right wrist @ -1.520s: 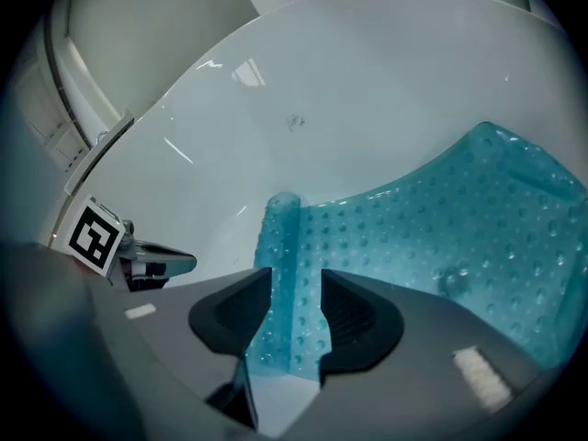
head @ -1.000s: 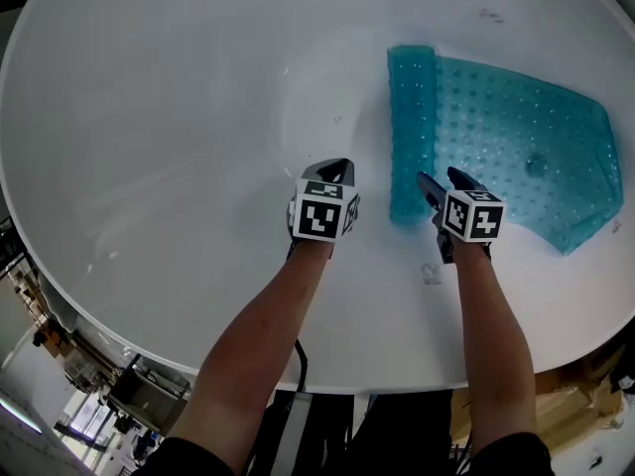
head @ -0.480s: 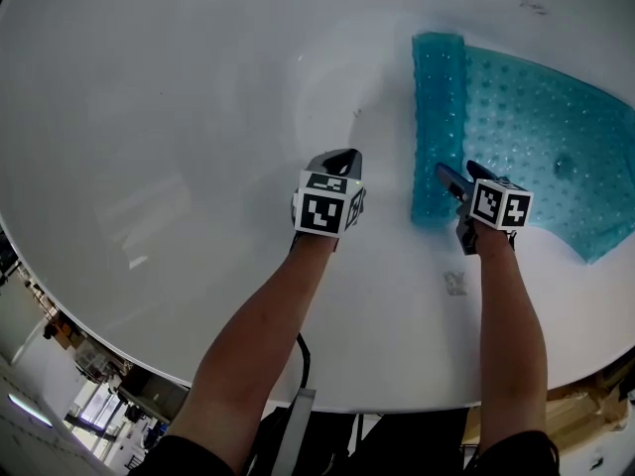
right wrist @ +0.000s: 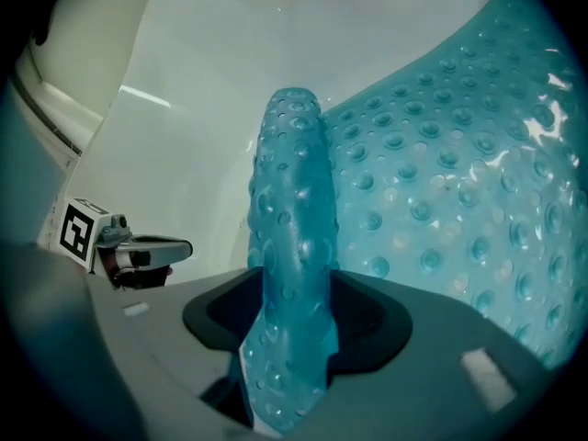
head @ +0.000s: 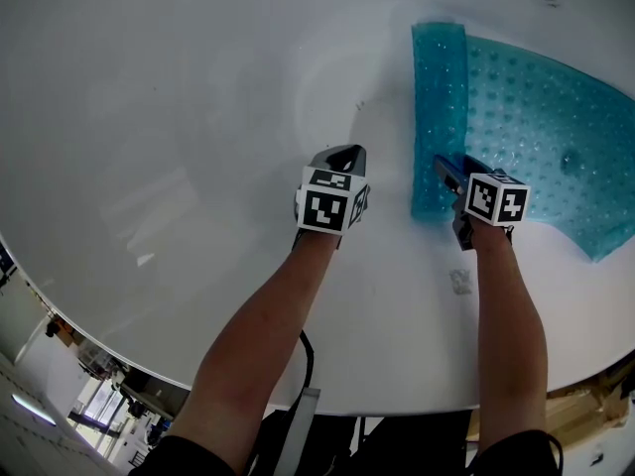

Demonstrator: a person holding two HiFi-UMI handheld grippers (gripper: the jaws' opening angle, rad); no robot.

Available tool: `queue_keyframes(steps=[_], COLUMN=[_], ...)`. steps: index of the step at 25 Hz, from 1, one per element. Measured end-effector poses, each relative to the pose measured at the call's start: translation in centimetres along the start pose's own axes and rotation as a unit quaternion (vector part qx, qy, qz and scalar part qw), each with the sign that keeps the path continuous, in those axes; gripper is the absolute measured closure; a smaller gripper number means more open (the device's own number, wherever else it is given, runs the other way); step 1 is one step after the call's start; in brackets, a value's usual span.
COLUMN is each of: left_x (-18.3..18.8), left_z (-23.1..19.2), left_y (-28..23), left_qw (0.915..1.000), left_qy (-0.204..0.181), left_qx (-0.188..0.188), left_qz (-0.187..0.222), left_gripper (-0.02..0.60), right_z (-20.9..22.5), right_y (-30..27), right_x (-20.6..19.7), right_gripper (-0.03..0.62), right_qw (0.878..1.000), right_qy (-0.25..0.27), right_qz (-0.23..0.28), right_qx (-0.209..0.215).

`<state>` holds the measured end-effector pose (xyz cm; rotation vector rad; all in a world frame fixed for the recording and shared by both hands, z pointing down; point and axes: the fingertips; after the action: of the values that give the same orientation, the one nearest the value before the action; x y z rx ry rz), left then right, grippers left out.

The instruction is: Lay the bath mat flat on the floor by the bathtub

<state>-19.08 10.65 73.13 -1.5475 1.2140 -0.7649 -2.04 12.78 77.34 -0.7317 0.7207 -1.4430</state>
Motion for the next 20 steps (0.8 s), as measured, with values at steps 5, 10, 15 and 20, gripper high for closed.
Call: queue_keyframes(steps=[5, 10, 15, 20], left_x=[0.0, 0.5, 1.6, 2.4], left_z=[-0.9, -1.1, -0.7, -1.4], left_y=[1.0, 2.6, 4.5, 6.1], left_qw=[1.0000, 0.9999, 0.9998, 0.9992], left_qy=[0.005, 0.006, 0.002, 0.004], left_qx=[0.004, 0.007, 0.003, 0.001], left_qz=[0.002, 0.006, 0.020, 0.039], left_gripper=[0.577, 0.577, 0.577, 0.577], right_z=[-2.0, -5.5, -6.7, -8.6], right_y=[1.6, 3.0, 4.5, 3.8], right_x=[0.7, 1.0, 1.4, 1.6], right_gripper=[0.548, 0.574, 0.565, 0.519], right_qw=[0.998, 0.991, 0.986, 0.985], right_qy=[0.057, 0.110, 0.098, 0.075], right_qz=[0.001, -0.015, -0.012, -0.007], right_qx=[-0.035, -0.080, -0.134, -0.152])
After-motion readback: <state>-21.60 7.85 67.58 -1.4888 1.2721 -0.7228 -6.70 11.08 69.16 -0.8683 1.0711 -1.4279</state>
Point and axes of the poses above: the fingertips, and each gripper's own axes: y backward along the fingers, z to its right, x out of its top, and after that the axes turned 11 degrees about -z, right-handed
